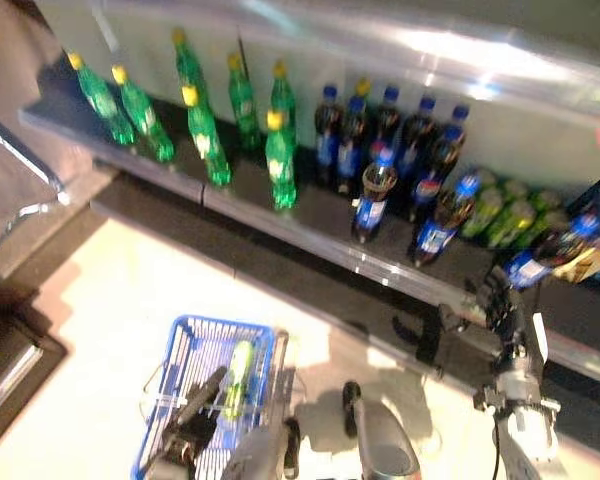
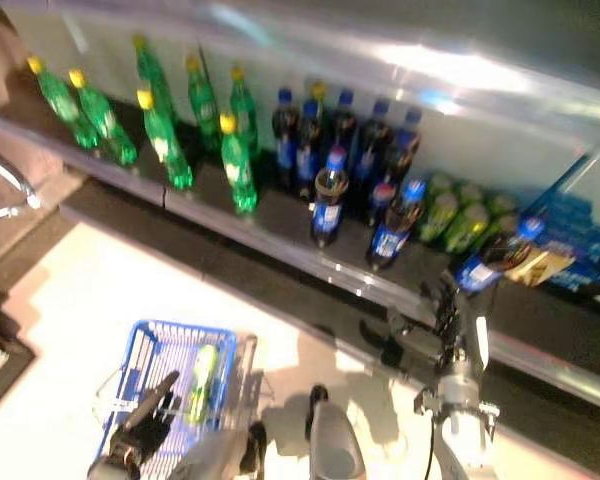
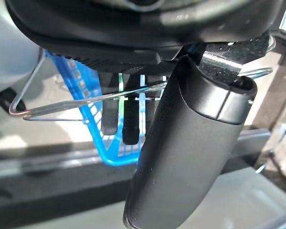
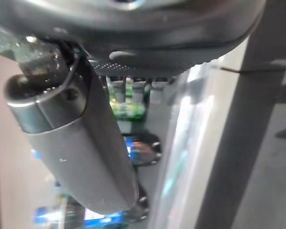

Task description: Pick up the drink and place into the basket.

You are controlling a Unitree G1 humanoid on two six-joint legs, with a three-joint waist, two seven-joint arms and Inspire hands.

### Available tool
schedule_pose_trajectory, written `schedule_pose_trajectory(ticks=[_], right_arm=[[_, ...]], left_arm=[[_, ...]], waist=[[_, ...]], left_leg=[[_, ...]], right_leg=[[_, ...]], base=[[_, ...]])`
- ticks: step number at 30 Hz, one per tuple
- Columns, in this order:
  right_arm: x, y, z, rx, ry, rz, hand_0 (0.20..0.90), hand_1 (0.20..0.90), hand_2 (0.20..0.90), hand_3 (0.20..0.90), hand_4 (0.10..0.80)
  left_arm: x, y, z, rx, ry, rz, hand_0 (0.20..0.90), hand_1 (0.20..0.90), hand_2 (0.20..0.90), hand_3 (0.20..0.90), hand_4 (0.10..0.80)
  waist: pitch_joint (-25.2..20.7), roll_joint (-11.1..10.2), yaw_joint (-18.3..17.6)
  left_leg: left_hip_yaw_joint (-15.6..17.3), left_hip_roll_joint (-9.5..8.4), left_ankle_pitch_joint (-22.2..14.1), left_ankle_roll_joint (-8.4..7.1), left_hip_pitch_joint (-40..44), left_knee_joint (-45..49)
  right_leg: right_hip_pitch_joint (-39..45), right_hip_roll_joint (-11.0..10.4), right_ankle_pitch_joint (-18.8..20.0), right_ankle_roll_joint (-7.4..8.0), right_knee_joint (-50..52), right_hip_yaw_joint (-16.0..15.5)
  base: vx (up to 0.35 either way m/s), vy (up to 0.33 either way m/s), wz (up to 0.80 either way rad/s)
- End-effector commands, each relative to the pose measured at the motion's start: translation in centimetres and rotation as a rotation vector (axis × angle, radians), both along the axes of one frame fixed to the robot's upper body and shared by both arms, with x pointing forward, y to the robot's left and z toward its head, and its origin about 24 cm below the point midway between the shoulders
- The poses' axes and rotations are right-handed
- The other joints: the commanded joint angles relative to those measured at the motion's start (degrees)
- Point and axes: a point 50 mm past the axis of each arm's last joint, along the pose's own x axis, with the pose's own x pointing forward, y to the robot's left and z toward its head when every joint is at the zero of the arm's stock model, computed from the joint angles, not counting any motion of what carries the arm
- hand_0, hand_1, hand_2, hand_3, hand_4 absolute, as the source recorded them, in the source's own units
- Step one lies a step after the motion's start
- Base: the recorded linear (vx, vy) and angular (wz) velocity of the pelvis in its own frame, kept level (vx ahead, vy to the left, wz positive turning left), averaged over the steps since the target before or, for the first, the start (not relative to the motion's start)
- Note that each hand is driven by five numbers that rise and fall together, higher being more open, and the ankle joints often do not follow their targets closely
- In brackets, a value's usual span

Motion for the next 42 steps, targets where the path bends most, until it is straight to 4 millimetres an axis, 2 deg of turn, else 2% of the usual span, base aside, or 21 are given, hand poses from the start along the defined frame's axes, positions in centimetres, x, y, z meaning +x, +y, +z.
schedule_pose_trajectory(ticks=[1,8,19,28,35,42], right_arm=[[1.7,0.3,6.9,-0.088,-0.361,-0.005,0.9,0.9,0.9,0.9,0.8],[1.5,-0.5,7.6,-0.073,-0.387,-0.041,0.9,0.9,0.9,0.9,0.8],[1.0,-1.4,8.8,-0.094,-0.417,-0.069,0.9,0.9,0.9,0.9,0.8],[2.0,-1.6,9.2,-0.029,-0.37,-0.01,0.9,0.9,0.9,0.9,0.8],[3.1,-1.6,9.5,0.0,-0.366,-0.019,0.9,0.9,0.9,0.9,0.8],[4.3,-1.7,10.1,-0.002,-0.397,-0.073,0.9,0.9,0.9,0.9,0.8]], left_arm=[[0.7,2.5,3.1,0.108,-0.176,-0.031,0.3,0.3,0.3,0.2,0.1],[0.5,2.5,3.3,0.109,-0.164,-0.032,0.3,0.3,0.3,0.2,0.1],[-1.4,3.7,2.9,0.135,-0.081,-0.049,0.3,0.3,0.3,0.2,0.1],[-2.1,5.1,2.8,0.145,-0.035,-0.019,0.3,0.3,0.3,0.2,0.1],[-1.8,5.9,2.9,0.148,-0.036,0.003,0.3,0.3,0.3,0.2,0.1],[-0.2,6.1,3.5,0.151,-0.079,0.008,0.3,0.3,0.3,0.2,0.1]], waist=[[-3.21,0.63,1.83],[-3.0,0.44,2.82],[-4.04,0.17,3.89],[-4.82,0.1,4.85],[-4.46,0.26,5.54],[-3.51,0.57,6.13]], left_leg=[[-3.16,-1.23,3.96,0.3,-4.71,-1.31],[-4.08,-1.38,4.13,0.1,-5.64,-1.0],[-4.77,-1.11,4.42,-0.09,-1.83,-3.37],[-5.19,-1.0,4.48,-0.48,-0.05,-4.66],[-5.72,-1.04,4.72,-0.71,-1.11,-4.83],[-6.31,-1.25,4.99,-0.88,-4.86,-4.6]], right_leg=[[-4.63,1.79,1.48,5.08,2.18,0.86],[-5.43,2.36,1.12,5.14,2.71,0.15],[-3.04,2.46,0.97,5.38,2.14,-0.94],[-1.88,2.19,0.72,5.47,1.8,-2.1],[-2.92,2.35,0.35,5.42,2.3,-2.5],[-5.97,2.81,-0.57,5.34,3.28,-2.79]], base=[[-0.053,-0.054,0.05],[0.047,-0.044,-0.02],[0.102,-0.013,0.02],[0.07,-0.003,0.0],[0.0,0.0,0.0],[-0.085,-0.009,0.02]])
